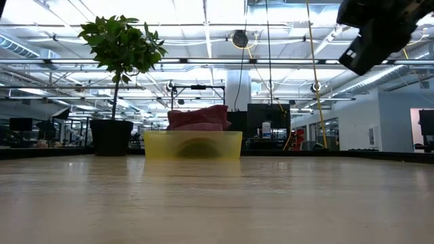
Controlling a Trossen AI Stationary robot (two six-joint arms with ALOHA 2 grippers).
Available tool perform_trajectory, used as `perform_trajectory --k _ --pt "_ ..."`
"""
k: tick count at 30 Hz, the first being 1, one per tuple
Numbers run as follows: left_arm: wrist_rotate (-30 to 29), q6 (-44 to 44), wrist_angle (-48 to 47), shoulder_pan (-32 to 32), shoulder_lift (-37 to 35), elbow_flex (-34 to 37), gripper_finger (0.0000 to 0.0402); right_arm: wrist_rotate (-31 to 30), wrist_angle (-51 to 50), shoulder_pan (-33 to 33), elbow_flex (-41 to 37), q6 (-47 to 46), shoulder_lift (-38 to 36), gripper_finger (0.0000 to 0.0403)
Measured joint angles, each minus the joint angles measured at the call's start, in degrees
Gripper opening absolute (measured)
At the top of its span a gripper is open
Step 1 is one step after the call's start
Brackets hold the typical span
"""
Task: Pick & Place hat
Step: Adjust the transparent bin on the table
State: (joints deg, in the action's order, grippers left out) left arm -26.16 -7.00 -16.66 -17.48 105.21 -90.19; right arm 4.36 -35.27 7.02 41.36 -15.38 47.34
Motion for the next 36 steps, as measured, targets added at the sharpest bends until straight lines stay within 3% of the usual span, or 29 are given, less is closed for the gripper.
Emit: perform_trajectory --k 4,10,14,27,31,36 --pt "-0.62 0.82 8.00 2.77 -8.43 9.48 0.0005 3.67 -9.94 4.40 4.21 -4.86 6.36 0.0000" --pt "-0.36 3.72 22.18 5.82 -17.60 23.43 0.0005 14.70 -10.49 13.01 4.55 -14.06 12.54 0.0000" --pt "-0.27 5.09 28.91 6.96 -19.67 29.18 0.0006 15.43 -10.78 18.67 4.55 -18.56 14.90 0.0000" --pt "0.86 6.02 30.93 6.91 -19.04 30.62 0.0007 16.85 -5.81 28.42 4.53 -34.58 15.73 0.0000" --pt "0.86 6.03 30.50 6.91 -18.99 30.62 0.0005 19.97 -0.56 31.04 4.55 -36.65 15.70 0.0000" --pt "0.86 6.07 30.55 6.84 -18.99 30.62 0.0010 19.47 -0.27 32.28 4.55 -36.63 15.70 0.0000"
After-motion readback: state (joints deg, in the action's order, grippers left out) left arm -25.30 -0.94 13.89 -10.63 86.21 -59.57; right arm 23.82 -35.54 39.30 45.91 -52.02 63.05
